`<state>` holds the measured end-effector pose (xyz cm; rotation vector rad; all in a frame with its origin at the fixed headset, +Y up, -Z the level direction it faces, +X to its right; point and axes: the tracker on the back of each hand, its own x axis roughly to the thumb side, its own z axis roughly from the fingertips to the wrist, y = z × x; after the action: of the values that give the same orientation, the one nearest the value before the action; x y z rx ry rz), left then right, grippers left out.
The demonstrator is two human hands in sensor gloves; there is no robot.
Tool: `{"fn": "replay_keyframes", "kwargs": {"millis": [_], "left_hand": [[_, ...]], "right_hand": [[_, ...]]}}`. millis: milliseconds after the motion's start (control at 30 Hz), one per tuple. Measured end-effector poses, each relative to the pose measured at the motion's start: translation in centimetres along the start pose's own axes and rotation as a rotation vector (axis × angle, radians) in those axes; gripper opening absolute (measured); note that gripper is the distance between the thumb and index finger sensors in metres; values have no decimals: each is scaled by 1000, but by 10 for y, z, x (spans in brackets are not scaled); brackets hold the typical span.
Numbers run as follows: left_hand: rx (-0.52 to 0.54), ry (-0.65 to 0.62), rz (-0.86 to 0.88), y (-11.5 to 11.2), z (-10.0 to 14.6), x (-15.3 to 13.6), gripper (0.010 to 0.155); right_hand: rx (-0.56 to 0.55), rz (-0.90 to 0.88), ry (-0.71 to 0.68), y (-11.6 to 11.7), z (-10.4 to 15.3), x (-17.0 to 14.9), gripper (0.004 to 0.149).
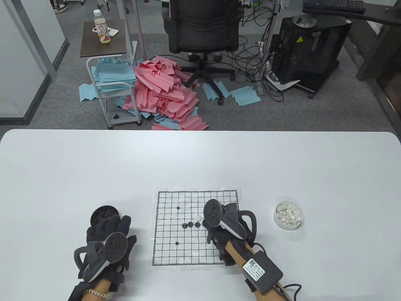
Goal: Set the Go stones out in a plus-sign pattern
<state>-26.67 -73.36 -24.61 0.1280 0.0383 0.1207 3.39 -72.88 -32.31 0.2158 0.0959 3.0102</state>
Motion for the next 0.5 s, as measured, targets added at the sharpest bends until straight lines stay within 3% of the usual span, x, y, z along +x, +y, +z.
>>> {"fn": "replay_keyframes", "kwargs": {"millis": [200, 500], "left_hand": [[3, -4, 3, 0, 0, -1, 69], [5, -3, 4, 0, 1, -1, 69]], "right_hand": [[46, 53, -5, 27, -4, 22, 36], [65, 71, 28, 40, -7, 23, 34]]}}
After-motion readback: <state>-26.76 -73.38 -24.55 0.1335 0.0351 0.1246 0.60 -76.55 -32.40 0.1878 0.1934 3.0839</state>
